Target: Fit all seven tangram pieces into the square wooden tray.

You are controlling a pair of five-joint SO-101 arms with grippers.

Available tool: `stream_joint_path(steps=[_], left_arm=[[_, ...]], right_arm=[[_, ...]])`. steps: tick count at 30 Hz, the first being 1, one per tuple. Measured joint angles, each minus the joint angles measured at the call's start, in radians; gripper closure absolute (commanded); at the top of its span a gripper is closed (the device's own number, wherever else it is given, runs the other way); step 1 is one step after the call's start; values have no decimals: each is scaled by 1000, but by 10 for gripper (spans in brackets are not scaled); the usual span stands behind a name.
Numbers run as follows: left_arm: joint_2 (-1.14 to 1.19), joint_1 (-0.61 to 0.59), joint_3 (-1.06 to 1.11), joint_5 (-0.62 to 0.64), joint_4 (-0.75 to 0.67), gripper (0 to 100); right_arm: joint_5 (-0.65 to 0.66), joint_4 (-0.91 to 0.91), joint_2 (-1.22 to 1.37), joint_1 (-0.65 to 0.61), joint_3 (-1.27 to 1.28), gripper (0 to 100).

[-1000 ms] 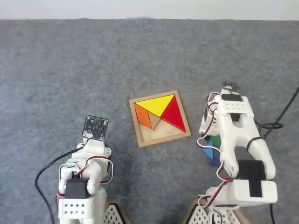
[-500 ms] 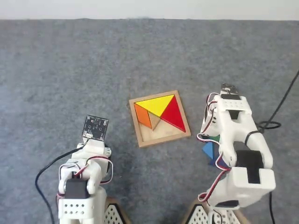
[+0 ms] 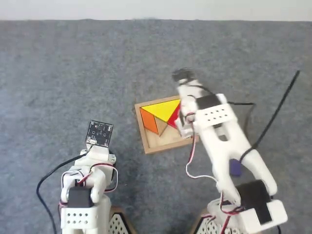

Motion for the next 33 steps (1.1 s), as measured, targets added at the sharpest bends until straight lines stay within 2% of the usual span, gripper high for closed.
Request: stream_joint_path(steps=[5,10,18,23,33], left_arm=[[0,0,0,0,0,987],[0,0,0,0,0,987],[0,0,0,0,0,987],[0,0,0,0,0,987],[0,0,0,0,0,987]], right_arm=[[250,5,115,-83,-74,905],[399,5,258,-130,-140,905],[443,5,390,-150,-241,900],[525,97,405,-152,-261,900],[514,126,405,-150,-261,890]])
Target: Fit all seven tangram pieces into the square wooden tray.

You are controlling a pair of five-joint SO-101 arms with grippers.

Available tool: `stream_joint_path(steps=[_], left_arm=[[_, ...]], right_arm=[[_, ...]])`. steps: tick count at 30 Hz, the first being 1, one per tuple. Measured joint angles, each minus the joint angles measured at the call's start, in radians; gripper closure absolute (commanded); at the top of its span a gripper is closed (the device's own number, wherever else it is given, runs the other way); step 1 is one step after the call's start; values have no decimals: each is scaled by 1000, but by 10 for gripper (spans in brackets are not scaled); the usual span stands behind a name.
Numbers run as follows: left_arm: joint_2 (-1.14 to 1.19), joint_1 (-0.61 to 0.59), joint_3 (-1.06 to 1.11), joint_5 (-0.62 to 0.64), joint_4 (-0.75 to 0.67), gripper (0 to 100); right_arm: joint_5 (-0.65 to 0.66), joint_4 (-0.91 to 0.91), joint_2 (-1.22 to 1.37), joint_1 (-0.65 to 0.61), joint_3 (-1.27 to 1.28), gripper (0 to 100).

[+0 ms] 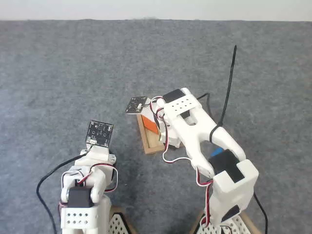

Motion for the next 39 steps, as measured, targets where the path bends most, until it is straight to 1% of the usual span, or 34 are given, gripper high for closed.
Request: stream_joint_path(steps=[7,9,18,23,31,36,39], left_arm=[[0,0,0,0,0,987],[0,0,0,0,0,987],[0,0,0,0,0,987],[0,0,0,0,0,987],[0,0,0,0,0,987],[0,0,0,0,0,987],[0,0,0,0,0,987]], right_arm=[[0,0,0,0,0,742],[0,5,0,0,-17,722],[-3,5,0,0,-51,721],[-3,5,0,0,-51,779],[-3,5,0,84,-51,763],[-3,-23,3,74,-51,764],[-3,-25,46,41,-66,764]])
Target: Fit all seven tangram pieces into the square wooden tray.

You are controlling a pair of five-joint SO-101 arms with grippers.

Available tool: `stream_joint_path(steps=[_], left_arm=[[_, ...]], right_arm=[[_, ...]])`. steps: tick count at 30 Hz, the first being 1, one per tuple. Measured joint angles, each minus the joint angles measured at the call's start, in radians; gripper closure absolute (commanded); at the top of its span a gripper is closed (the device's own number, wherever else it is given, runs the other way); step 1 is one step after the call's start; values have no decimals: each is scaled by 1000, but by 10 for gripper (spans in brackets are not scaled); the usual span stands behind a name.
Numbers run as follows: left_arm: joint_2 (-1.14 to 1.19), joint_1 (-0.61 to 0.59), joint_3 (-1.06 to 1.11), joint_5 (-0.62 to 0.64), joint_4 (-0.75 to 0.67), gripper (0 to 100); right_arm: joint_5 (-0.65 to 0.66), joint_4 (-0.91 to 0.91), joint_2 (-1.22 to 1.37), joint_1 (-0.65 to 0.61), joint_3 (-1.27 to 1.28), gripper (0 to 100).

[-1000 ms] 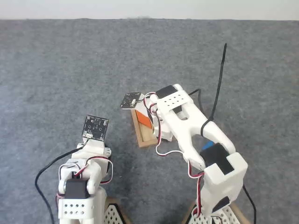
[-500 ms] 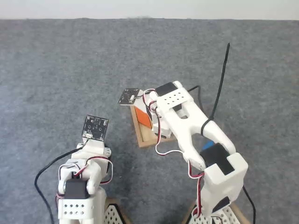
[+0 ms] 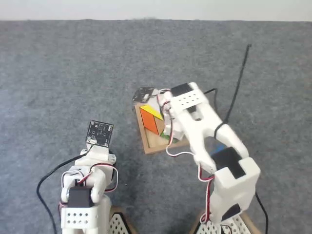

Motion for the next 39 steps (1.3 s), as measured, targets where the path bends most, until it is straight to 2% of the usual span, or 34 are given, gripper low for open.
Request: stream_joint_path(steps=[12,17,21,28,33,36,39], left_arm=[[0,0,0,0,0,987],[0,0,0,0,0,987],[0,0,0,0,0,987],[0,0,0,0,0,987],[0,0,0,0,0,987],[0,0,0,0,0,987],[0,0,0,0,0,987]], right_arm=[[-11,-38,-15,-15,-17,764],[-80,20,-196,75,2,764],[-123,31,-374,103,164,764],[-149,-41,-718,149,632,764],[-275,-46,-801,232,772,764],[-348,-57,-779,272,773,764],[-477,-83,-715,269,773,764]])
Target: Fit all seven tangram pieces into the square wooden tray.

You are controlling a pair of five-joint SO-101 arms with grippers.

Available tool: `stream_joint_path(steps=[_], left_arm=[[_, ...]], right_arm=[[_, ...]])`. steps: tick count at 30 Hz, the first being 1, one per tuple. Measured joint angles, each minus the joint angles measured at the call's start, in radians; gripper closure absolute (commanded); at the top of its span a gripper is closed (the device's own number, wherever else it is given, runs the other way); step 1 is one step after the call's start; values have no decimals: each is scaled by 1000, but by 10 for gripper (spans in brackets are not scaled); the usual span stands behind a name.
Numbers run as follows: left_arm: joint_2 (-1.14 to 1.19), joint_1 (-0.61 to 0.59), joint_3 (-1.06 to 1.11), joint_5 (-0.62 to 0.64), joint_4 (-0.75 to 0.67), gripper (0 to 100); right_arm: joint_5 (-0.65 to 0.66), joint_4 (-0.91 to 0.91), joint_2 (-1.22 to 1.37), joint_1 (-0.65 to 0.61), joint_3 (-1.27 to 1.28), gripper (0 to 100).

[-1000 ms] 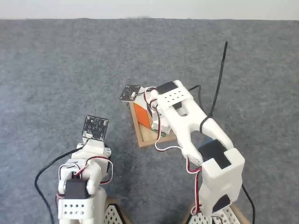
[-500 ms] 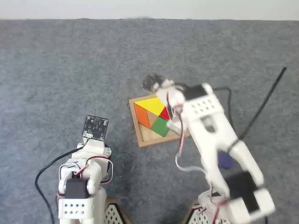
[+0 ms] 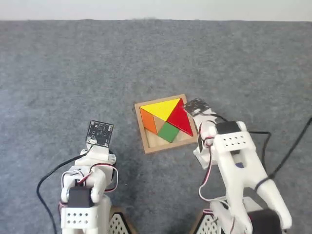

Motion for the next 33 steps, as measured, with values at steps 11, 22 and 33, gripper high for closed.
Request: stream_joint_path(steps=[11,22,33], left_arm=[[0,0,0,0,0,987],[0,0,0,0,0,987],[0,0,0,0,0,987]], right_arm=[[-368,-130,212,37,-8,764],[-489,-127,307,117,-87,793],[-626,-127,321,121,-118,820]])
